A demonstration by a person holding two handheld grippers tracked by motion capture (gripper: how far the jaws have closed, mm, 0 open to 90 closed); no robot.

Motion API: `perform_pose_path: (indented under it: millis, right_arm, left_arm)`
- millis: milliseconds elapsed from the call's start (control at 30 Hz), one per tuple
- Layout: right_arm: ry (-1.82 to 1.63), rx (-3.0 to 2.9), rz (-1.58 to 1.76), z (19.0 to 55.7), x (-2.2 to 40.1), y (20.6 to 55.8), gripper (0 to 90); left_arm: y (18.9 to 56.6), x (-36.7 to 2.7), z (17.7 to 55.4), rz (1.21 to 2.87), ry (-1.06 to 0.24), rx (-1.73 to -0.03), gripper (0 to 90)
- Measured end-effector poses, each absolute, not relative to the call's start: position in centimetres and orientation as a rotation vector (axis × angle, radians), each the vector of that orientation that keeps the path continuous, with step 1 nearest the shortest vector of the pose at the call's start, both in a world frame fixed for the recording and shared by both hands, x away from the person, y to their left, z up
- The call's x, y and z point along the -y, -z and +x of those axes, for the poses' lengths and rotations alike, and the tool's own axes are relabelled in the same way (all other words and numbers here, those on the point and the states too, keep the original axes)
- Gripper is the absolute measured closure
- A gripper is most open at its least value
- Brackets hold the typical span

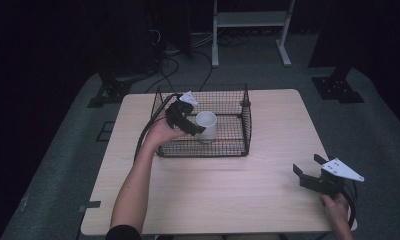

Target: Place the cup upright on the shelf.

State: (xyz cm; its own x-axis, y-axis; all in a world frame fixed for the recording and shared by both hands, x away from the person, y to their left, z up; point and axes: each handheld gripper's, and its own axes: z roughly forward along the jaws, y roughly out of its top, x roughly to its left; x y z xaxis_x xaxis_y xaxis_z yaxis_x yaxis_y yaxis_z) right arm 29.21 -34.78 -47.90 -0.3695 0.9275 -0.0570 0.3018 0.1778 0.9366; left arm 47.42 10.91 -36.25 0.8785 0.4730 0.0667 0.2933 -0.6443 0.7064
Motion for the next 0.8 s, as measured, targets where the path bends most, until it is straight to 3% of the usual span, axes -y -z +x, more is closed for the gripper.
perform_pose_path:
  millis: [800]
  right_arm:
    - [-1.193,-1.792,1.17,29.3,34.8,47.9,13.1]
  left_arm:
    - [35.2,-13.9,41.8,2.203,-0.383,-0.545,6.0]
